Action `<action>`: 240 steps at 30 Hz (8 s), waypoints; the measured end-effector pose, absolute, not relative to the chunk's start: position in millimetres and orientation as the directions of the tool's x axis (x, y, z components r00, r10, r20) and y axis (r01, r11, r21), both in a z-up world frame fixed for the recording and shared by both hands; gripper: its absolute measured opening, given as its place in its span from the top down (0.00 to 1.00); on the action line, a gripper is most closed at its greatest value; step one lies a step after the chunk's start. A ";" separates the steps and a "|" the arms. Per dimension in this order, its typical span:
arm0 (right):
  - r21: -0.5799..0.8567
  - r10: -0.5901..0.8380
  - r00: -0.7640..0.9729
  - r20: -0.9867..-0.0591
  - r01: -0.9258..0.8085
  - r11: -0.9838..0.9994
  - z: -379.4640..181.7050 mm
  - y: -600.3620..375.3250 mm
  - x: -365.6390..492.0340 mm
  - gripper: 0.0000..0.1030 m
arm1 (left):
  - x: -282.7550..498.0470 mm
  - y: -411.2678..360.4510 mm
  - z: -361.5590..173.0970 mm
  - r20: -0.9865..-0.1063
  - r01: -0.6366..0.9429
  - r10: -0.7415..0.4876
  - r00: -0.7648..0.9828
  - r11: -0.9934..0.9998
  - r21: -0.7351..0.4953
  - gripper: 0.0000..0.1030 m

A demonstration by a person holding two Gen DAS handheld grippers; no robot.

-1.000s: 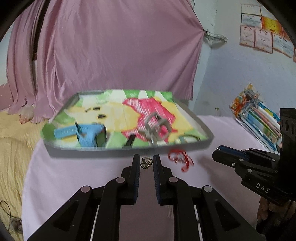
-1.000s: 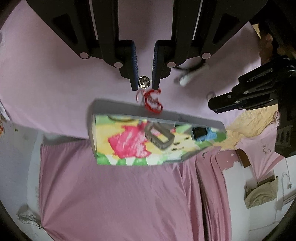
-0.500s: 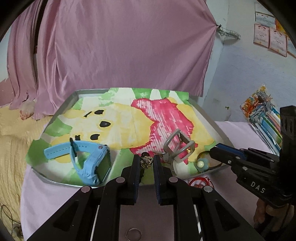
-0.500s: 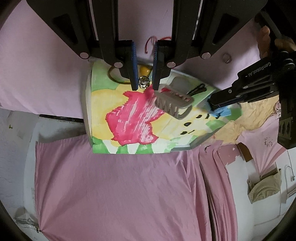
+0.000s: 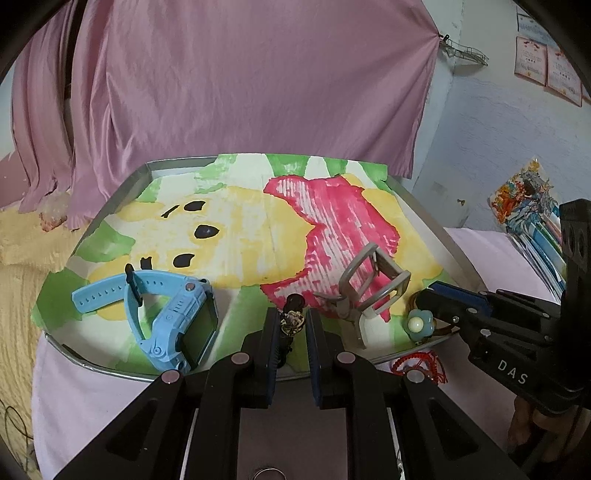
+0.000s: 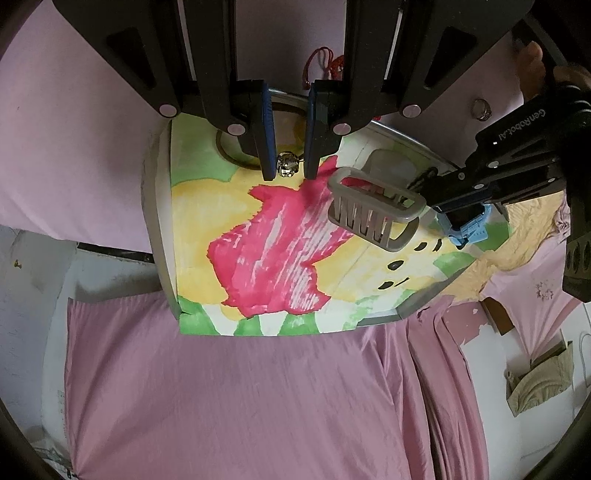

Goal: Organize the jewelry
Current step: 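Carry both earrings over the tray with both tools, then open both tools to drop the earrings into the tray, then withdraw, then grasp the silver ring with the left tool while the right tool grasps the black hair tie, then carry the silver ring and black hair tie over the tray with both tools, then open both tools to drop the ring and hair tie into the tray, withdraw, then grasp the white hair clip with the left tool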

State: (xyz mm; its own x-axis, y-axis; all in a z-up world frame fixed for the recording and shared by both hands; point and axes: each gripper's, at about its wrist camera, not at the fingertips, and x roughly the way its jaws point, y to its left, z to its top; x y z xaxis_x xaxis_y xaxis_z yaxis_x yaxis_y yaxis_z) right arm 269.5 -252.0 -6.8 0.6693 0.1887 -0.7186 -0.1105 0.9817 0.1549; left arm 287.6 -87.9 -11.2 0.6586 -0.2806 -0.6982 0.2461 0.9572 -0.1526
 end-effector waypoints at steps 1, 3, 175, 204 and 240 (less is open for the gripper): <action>0.154 0.189 0.669 -0.719 -0.112 0.982 -7.0 -251.2 269.6 0.87 | 287.6 -87.9 -11.2 -0.698 0.246 -0.281 0.658 0.957 -0.153 0.87; 0.154 0.190 0.668 -0.720 -0.112 0.982 -6.4 -252.1 269.2 0.87 | 287.6 -87.8 -11.0 -0.698 0.245 -0.278 0.659 0.958 -0.150 0.87; 0.135 0.089 0.716 -0.693 0.007 0.991 2.6 -271.6 262.1 0.94 | 285.3 -94.7 -3.4 -0.701 0.219 -0.243 0.671 0.967 -0.126 0.62; 0.156 0.042 0.936 -0.349 0.014 0.988 54.7 -275.4 137.0 0.05 | 169.1 -45.7 37.9 -0.405 0.172 -0.238 0.883 0.966 -0.194 0.01; 0.087 0.042 0.937 -0.348 -0.013 0.996 26.9 -287.8 64.6 0.02 | 98.7 -51.0 4.4 -0.423 0.162 -0.215 0.880 0.974 -0.157 0.00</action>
State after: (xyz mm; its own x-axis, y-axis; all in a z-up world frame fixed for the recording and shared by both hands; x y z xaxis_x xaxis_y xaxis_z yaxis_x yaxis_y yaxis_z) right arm 64.6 -287.8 26.9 0.9366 0.0422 -0.3480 -0.0127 0.9962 0.0867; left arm 98.7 -51.0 4.4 0.8802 -0.2148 -0.4233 0.1623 0.9742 -0.1568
